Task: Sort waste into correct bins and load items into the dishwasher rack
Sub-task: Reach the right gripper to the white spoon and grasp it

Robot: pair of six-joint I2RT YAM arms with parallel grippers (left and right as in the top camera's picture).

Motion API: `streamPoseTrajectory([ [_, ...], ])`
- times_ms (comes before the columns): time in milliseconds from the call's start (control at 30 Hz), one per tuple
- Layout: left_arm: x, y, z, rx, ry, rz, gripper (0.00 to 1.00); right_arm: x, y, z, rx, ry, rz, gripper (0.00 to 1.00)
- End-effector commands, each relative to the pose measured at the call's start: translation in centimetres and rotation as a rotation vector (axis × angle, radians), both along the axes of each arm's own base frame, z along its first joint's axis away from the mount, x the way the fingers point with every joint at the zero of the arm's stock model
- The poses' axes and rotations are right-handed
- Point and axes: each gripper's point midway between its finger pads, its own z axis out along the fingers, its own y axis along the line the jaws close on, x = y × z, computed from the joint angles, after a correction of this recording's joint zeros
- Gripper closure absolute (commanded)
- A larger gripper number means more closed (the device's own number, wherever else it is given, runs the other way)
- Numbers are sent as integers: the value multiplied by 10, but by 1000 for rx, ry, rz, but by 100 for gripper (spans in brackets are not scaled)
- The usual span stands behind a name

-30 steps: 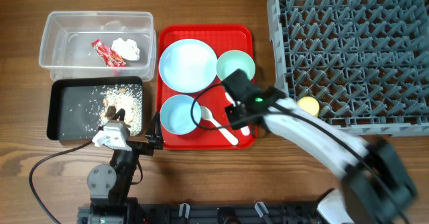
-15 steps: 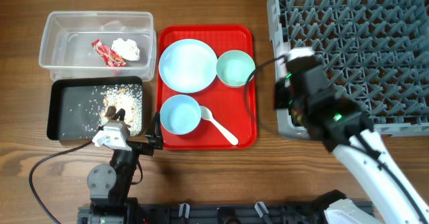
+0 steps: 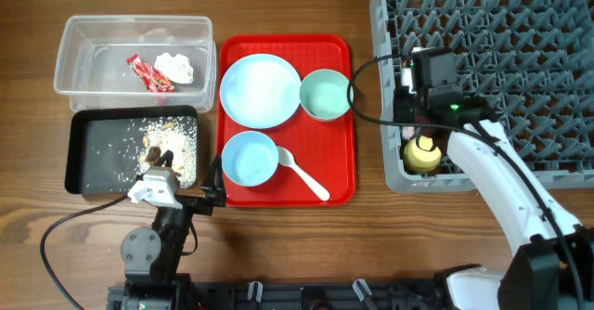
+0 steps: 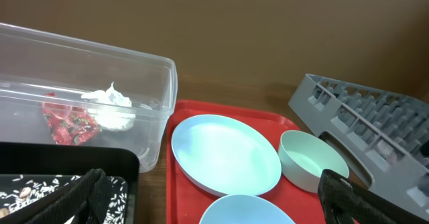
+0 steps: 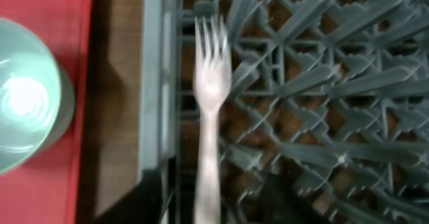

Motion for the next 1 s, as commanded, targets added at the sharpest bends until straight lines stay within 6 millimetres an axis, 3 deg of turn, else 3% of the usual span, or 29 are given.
streamPoseTrajectory([
  [0, 0, 0, -1, 19, -9, -2, 0, -3, 35, 39, 87, -53, 102, 32],
  [33, 0, 0, -1, 19, -9, -2, 0, -14, 54, 46, 145, -39, 161, 26],
  [167, 0, 0, -1, 19, -9, -2, 0, -50, 108, 54, 297, 31, 326, 40],
  [233, 0, 0, -1, 19, -9, -2, 0, -75, 134, 48, 322, 100, 413, 46],
  [400, 0, 0, -1, 19, -9, -2, 0, -119, 180, 17, 247, 197, 568, 45],
  [700, 0, 0, -1, 19, -9, -2, 0, -118, 212, -65, 67, 280, 639, 49],
  [967, 0, 0, -1, 19, -9, -2, 0, -113, 193, -121, -93, 362, 615, 57],
])
